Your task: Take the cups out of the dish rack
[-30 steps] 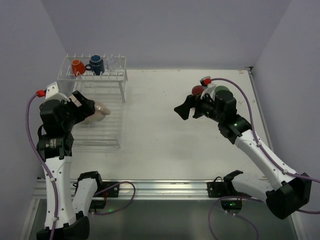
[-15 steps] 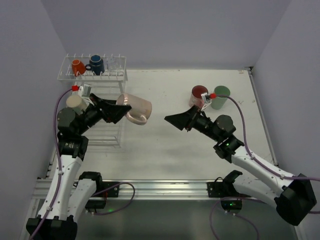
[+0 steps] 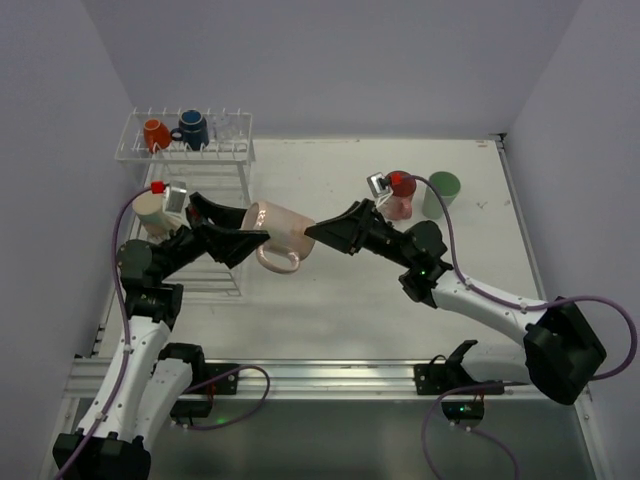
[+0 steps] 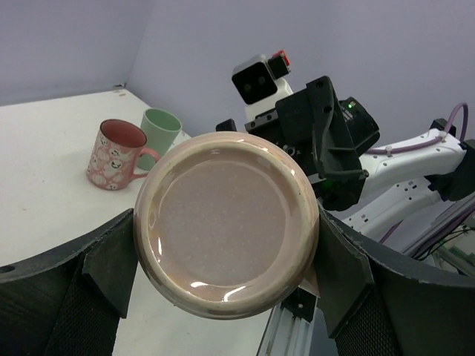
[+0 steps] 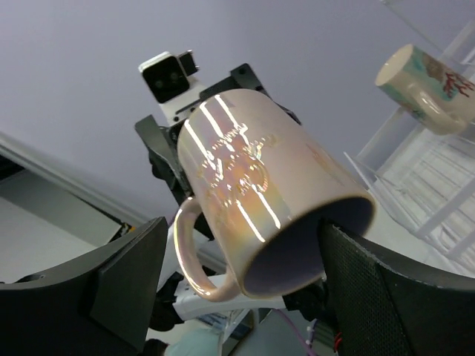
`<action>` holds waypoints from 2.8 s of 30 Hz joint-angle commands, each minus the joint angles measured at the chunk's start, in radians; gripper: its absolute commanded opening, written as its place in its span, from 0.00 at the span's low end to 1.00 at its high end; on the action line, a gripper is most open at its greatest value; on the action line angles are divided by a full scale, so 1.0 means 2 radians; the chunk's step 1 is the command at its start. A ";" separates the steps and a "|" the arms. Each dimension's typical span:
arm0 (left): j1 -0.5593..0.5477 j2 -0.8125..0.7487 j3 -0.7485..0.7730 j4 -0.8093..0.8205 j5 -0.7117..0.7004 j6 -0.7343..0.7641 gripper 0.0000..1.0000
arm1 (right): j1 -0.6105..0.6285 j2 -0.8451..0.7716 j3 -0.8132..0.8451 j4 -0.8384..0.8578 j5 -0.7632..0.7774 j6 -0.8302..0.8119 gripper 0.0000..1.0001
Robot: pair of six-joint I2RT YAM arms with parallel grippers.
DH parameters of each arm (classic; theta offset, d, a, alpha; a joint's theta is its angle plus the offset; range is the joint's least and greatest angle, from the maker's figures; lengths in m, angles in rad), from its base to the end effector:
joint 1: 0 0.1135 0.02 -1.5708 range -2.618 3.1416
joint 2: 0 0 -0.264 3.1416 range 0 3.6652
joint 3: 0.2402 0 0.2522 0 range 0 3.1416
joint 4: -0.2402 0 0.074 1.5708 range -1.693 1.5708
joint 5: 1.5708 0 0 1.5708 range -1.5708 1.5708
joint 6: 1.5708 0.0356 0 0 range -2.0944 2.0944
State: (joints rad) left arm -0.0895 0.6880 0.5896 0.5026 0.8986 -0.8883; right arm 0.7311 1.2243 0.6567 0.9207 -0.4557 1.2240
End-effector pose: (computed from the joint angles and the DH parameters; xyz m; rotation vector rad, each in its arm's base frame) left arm 0.1510 -0.0415 0.3546 0.3337 1.4148 -1.3349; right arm 0.1895 0.1910 0.3174 -0.1139 1.5242 1.9129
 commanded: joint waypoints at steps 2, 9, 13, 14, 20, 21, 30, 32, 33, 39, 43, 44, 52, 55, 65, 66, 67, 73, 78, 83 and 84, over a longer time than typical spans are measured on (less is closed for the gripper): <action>-0.007 -0.011 -0.005 0.088 -0.006 -0.028 0.08 | 0.015 0.026 0.044 0.091 -0.030 0.025 0.82; -0.016 -0.016 -0.019 0.091 -0.015 -0.028 0.19 | 0.030 0.073 0.066 0.178 -0.008 0.085 0.57; -0.016 -0.021 -0.013 0.012 -0.036 0.026 0.57 | 0.030 0.067 0.062 0.170 0.014 0.069 0.22; -0.016 -0.022 -0.012 -0.014 -0.040 0.034 0.60 | 0.030 0.061 0.064 0.147 0.017 0.047 0.16; -0.016 -0.026 -0.005 -0.089 -0.052 0.084 0.89 | 0.030 0.013 0.064 0.040 0.058 -0.037 0.00; -0.016 -0.025 0.004 -0.112 -0.056 0.114 0.95 | 0.029 0.008 0.068 0.003 0.058 -0.050 0.00; -0.016 -0.037 0.119 -0.359 -0.252 0.271 1.00 | 0.025 -0.016 0.183 -0.352 0.139 -0.274 0.00; -0.016 -0.048 0.108 -0.369 -0.294 0.272 1.00 | 0.018 0.007 0.249 -0.427 0.162 -0.339 0.00; -0.016 -0.056 0.100 -0.370 -0.302 0.275 1.00 | 0.013 0.043 0.276 -0.502 0.182 -0.365 0.00; -0.016 -0.082 0.034 -0.353 -0.322 0.292 1.00 | -0.013 0.207 0.475 -0.700 0.256 -0.531 0.00; -0.017 -0.081 0.043 -0.359 -0.314 0.296 1.00 | -0.027 0.307 0.564 -0.740 0.297 -0.599 0.00; -0.020 -0.081 0.043 -0.359 -0.317 0.296 1.00 | -0.030 0.333 0.583 -0.740 0.305 -0.630 0.00; -0.043 -0.067 0.047 -0.370 -0.337 0.300 1.00 | -0.071 0.411 0.622 -0.738 0.294 -0.686 0.00; -0.045 -0.063 0.047 -0.372 -0.343 0.301 1.00 | -0.077 0.430 0.622 -0.736 0.295 -0.694 0.00; -0.044 -0.054 0.049 -0.376 -0.359 0.301 1.00 | -0.082 0.459 0.623 -0.736 0.283 -0.712 0.02; -0.044 -0.053 0.049 -0.377 -0.363 0.301 1.00 | -0.082 0.458 0.623 -0.739 0.277 -0.711 0.02; -0.044 -0.053 0.050 -0.377 -0.366 0.301 1.00 | -0.081 0.458 0.623 -0.743 0.277 -0.711 0.04; -0.038 -0.051 0.055 -0.386 -0.404 0.302 1.00 | -0.082 0.435 0.621 -0.759 0.268 -0.709 0.09; -0.031 -0.047 0.057 -0.391 -0.431 0.303 1.00 | -0.083 0.416 0.620 -0.770 0.262 -0.709 0.12; -0.030 -0.042 0.062 -0.398 -0.471 0.301 1.00 | -0.083 0.413 0.617 -0.785 0.271 -0.712 0.17; -0.030 -0.042 0.065 -0.398 -0.475 0.300 1.00 | -0.084 0.410 0.615 -0.786 0.270 -0.712 0.18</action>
State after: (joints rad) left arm -0.1574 0.6033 0.6712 -0.2897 0.0265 -0.3023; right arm 0.5671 2.1563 1.8420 -0.6033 0.0849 -0.1158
